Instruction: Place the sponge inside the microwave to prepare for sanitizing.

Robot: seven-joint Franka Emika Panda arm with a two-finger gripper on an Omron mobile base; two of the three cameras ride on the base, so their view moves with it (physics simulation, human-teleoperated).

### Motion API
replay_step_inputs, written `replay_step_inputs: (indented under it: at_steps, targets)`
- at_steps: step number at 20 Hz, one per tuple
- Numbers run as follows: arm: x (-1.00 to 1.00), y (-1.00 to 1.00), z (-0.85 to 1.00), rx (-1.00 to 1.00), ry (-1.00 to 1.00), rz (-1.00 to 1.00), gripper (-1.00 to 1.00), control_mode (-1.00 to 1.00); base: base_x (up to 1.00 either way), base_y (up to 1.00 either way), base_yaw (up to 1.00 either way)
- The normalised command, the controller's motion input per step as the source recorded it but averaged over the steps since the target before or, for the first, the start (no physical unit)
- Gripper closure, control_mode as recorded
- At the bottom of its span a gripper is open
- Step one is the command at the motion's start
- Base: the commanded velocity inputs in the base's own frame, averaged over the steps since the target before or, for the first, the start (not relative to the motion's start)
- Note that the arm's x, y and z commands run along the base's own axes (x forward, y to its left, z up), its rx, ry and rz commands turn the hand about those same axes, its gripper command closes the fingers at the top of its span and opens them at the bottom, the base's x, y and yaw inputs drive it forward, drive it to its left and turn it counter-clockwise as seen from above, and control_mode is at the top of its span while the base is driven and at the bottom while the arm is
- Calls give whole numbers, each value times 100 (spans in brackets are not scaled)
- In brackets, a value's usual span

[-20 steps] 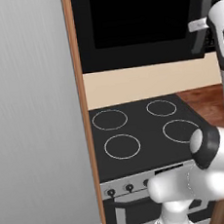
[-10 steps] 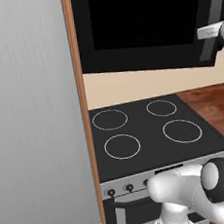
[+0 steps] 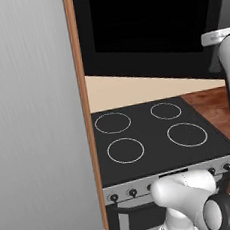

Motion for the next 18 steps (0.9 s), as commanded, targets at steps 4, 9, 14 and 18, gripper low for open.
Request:
replay_step_inputs:
  at_steps: [4,9,14,18]
  targets:
    - [-72,40,-3,0,0,-19,100,-100,0,0,0]
    - [-69,40,0,0,0,-18,100,-100,0,0,0]
    - [-54,42,0,0,0,-13,100,-100,0,0,0]
    - [-50,51,0,1,0,-9,100,-100,0,0,0]
